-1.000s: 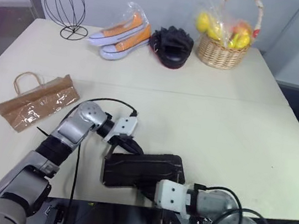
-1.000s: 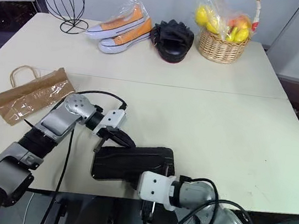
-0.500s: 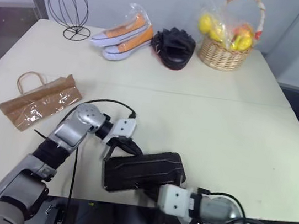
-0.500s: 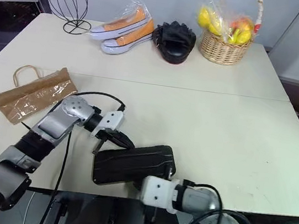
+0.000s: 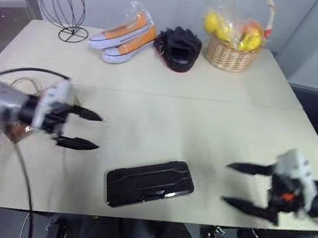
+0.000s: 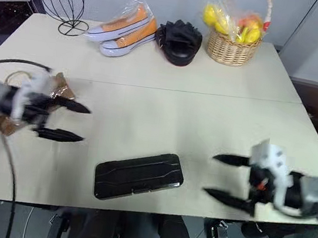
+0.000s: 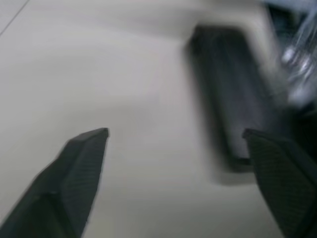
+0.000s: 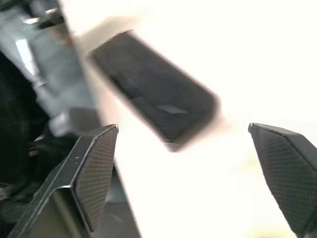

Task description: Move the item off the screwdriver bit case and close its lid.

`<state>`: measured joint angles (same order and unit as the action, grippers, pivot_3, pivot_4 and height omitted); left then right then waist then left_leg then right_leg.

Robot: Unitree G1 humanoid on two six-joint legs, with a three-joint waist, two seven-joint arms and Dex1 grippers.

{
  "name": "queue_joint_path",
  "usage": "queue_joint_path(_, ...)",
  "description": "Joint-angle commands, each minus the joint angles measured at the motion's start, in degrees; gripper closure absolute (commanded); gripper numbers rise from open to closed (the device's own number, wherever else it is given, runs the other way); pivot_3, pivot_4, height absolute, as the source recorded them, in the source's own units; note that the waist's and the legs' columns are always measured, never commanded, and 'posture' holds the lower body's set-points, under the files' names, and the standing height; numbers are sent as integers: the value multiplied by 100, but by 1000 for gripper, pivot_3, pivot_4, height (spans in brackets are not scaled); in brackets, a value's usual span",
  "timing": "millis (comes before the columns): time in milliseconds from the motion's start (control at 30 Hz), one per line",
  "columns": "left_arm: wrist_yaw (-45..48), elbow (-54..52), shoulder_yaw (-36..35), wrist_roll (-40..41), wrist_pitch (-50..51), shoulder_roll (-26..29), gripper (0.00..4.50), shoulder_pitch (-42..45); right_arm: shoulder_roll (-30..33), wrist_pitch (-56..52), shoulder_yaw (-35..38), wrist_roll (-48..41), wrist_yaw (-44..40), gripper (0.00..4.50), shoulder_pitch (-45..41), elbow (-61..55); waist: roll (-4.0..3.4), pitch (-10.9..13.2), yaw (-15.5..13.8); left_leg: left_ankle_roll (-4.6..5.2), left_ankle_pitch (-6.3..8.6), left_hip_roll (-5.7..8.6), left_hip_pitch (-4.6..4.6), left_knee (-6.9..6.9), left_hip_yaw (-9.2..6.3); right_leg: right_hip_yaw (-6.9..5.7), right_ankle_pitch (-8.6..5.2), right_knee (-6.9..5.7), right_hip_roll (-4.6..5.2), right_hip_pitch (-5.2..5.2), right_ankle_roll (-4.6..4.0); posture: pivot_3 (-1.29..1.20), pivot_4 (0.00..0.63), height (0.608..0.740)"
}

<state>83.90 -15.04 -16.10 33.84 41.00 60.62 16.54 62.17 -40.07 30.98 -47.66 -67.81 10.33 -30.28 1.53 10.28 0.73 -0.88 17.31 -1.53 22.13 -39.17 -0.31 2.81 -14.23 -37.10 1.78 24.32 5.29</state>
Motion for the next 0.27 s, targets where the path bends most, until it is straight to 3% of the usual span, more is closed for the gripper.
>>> queue_joint_path(33,-315,-996,-1192,636,779,148,84,-771,227,53,137,-177,-509,0,-256,318,-20,2,-59,0,0,2,-1,0,2,-5,-6,0,1,-5,-10,0,150,740)
queue_joint_path(133,-510,-1322,-1770,678,894,149,84,-1451,385,86,-170,-132,-752,0,-688,662,-28,6,-77,-1,0,2,-10,0,15,-1,-12,0,-2,-8,-20,0,150,740)
queue_joint_path(267,-729,-1432,-1822,535,610,107,84,-1851,436,299,-665,147,-972,0,-994,823,-29,7,-66,-2,-1,1,-12,-1,24,0,-13,0,-6,-7,-26,0,150,740)
